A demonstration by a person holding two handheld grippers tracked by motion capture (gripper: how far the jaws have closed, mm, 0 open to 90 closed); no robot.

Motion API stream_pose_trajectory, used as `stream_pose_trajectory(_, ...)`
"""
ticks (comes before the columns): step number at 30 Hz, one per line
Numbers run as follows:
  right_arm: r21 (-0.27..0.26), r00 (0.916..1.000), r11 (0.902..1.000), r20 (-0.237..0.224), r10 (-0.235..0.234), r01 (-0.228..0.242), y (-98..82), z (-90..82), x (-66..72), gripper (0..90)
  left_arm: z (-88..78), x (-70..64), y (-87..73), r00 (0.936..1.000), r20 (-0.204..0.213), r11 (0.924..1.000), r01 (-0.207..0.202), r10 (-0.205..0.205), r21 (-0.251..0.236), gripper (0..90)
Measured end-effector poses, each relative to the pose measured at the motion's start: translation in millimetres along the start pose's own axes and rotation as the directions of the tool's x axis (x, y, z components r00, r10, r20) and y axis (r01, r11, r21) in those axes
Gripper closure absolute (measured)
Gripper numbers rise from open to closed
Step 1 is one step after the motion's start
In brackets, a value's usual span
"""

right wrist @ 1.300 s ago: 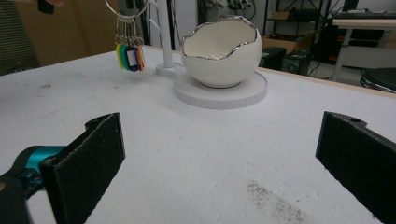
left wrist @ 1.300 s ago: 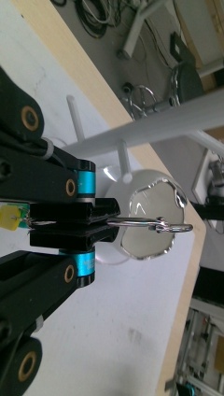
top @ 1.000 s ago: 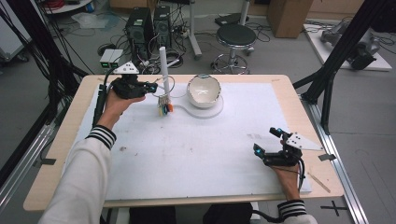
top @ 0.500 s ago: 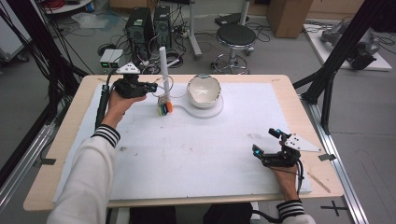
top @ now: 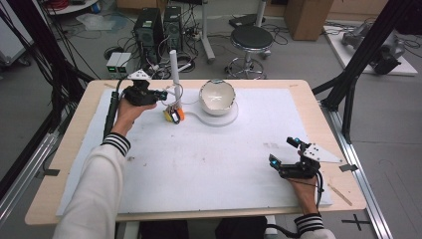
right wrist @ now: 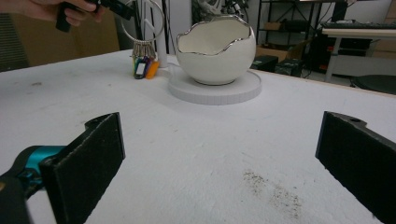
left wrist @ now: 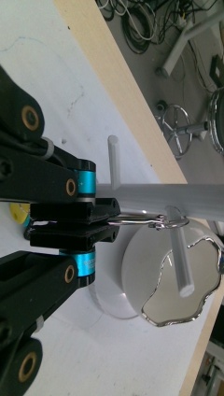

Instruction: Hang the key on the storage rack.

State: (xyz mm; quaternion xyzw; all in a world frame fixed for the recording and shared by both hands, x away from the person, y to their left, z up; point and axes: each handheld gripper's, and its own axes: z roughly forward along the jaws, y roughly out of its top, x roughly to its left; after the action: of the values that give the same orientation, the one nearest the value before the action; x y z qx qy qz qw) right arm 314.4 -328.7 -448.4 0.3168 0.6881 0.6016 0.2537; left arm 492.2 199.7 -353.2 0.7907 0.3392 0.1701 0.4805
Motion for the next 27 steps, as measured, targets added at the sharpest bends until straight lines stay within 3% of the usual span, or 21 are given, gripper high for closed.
stream_pose_trajectory(8,-0.004,1.0,1.0,-0.003,0.0,0.0,-0.2,0.2,-0.7,0.8,1.0,-1.9,0.1,0.9996,-0.021,0.9998,-0.018,0.018,-0.012,84.7)
stream_pose_trajectory(10,-0.001,1.0,1.0,0.0,0.009,-0.009,-0.3,-0.1,-0.5,0.8,-1.6,-3.1,-0.6,0.9992,-0.038,0.999,-0.012,0.01,-0.042,64.0)
stream_pose_trajectory(11,-0.001,1.0,1.0,-0.001,0.008,-0.008,-0.2,-0.1,-0.3,0.8,-2.9,-3.5,-0.4,0.9992,-0.039,0.9993,-0.014,0.012,-0.035,57.5)
stream_pose_trajectory(14,0.003,1.0,1.0,0.002,-0.004,0.004,-0.1,0.2,0.6,0.8,-8.3,-5.7,-0.1,0.9994,-0.033,0.9999,-0.014,0.014,-0.009,41.5)
stream_pose_trajectory(18,0.002,1.0,1.0,0.004,-0.006,0.006,-0.3,0.5,0.9,0.8,-23.2,-14.0,-4.5,0.9965,-0.081,0.9973,-0.028,0.022,-0.067,18.5)
stream_pose_trajectory(20,0.003,1.0,1.0,0.005,-0.007,0.007,-0.3,0.5,1.0,0.8,-32.3,-16.3,-8.8,0.9951,-0.097,0.9975,-0.025,0.019,-0.065,7.8)
stream_pose_trajectory(22,0.006,1.0,1.0,0.007,-0.005,0.005,-0.3,0.3,1.2,0.8,-42.8,-19.1,-15.2,0.9933,-0.114,0.9963,-0.028,0.018,-0.081,1.9)
stream_pose_trajectory(24,0.005,0.9999,1.0,0.008,-0.008,0.008,-0.2,0.5,1.3,0.8,-54.3,-21.9,-23.6,0.9937,-0.11,0.9929,-0.029,0.016,-0.116,1.7)
stream_pose_trajectory(27,0.005,1.0,1.0,0.007,-0.006,0.006,-0.3,0.6,0.9,0.8,-68.6,-27.2,-36.7,0.9938,-0.108,0.9911,-0.039,0.025,-0.127,1.7)
